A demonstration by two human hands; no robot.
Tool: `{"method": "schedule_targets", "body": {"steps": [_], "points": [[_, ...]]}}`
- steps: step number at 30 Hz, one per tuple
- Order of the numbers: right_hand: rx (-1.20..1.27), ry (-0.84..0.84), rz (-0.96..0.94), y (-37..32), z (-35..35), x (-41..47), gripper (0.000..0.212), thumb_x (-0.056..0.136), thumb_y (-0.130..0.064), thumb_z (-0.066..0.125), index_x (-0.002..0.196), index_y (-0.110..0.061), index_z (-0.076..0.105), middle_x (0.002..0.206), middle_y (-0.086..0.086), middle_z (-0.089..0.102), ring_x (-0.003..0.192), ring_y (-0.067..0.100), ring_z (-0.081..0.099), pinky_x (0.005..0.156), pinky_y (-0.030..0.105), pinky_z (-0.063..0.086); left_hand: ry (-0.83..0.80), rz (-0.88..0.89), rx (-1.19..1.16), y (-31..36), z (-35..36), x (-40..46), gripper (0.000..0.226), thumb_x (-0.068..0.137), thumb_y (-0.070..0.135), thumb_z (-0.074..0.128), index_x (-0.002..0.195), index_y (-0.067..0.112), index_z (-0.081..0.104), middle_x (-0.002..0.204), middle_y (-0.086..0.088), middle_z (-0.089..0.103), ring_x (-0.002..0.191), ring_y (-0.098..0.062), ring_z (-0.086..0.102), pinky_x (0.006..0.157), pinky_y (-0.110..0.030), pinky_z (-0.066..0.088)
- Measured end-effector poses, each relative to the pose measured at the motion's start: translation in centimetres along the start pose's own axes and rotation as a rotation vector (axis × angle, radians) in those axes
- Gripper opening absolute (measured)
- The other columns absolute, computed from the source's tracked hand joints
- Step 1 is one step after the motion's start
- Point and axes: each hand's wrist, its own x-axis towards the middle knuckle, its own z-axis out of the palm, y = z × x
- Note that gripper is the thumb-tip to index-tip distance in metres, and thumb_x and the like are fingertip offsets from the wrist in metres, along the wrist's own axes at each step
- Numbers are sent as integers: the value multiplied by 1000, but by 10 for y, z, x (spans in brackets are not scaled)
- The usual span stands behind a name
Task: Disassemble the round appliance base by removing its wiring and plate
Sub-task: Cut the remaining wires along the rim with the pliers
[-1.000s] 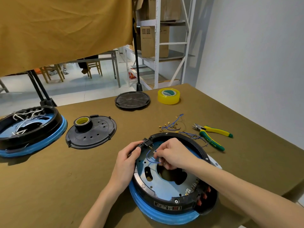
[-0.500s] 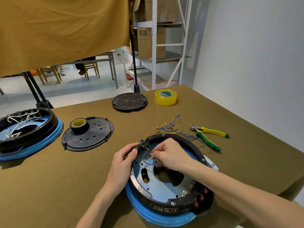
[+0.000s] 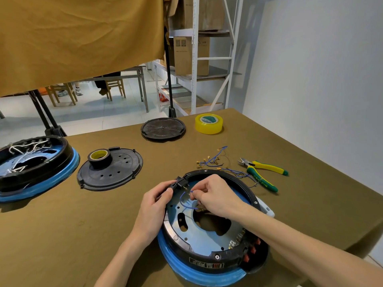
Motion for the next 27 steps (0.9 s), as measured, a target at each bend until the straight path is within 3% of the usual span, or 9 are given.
{"method": "schedule_targets", "body": {"steps": [3, 4, 6, 8, 23, 25, 27], "points": [[-81, -32, 15, 1, 3, 0, 29, 92, -6, 53, 77, -8, 78, 63, -1, 70, 52, 6, 56, 56, 27, 47, 1, -15, 5, -1, 0, 0, 28, 106, 8, 50, 117, 21, 72, 104, 10, 77, 94, -8, 73, 72, -17, 54], [-94, -37, 8, 1, 4, -1, 29, 92, -6, 52, 77, -8, 78, 64, 1, 70, 51, 5, 54, 56, 28, 46, -3, -9, 6, 0, 0, 0, 28, 105, 8, 50, 116, 22, 72, 103, 10, 77, 94, -8, 73, 72, -17, 54], [-55, -26, 1, 1, 2, -1, 29, 93, -7, 53, 77, -10, 77, 70, 12, 72, 57, 16, 53, 57, 31, 44, -12, 2, 2, 1, 0, -1, 28, 105, 8, 50, 115, 21, 72, 102, 9, 78, 93, -8, 73, 71, -16, 54], [9, -18, 11, 2, 0, 0, 32, 95, -8, 54, 73, -17, 75, 63, 10, 69, 57, 21, 50, 57, 30, 41, -11, 1, -1, 1, 0, 0, 27, 105, 7, 50, 115, 20, 73, 103, 7, 78, 93, -10, 73, 71, -16, 54], [21, -43, 2, 2, -3, -2, 32, 93, -7, 53, 71, -20, 72, 53, 0, 59, 49, 19, 46, 54, 28, 40, -8, 6, -5, 0, 1, 1, 28, 104, 4, 51, 114, 18, 74, 104, 5, 78, 95, -11, 73, 73, -16, 53], [-21, -42, 11, 1, -3, -2, 31, 92, -6, 53, 72, -17, 74, 61, 3, 68, 56, 26, 57, 58, 34, 50, -10, 10, -8, 1, 2, 1, 29, 104, 3, 51, 113, 19, 74, 104, 7, 78, 94, -9, 73, 73, -15, 53], [-81, -61, 11, -1, 0, -2, 29, 91, -7, 53, 75, -12, 77, 75, 9, 75, 75, 35, 67, 69, 42, 57, -6, 1, -7, 1, 0, 1, 29, 104, 3, 51, 113, 20, 74, 104, 8, 78, 95, -8, 73, 73, -15, 53]]}}
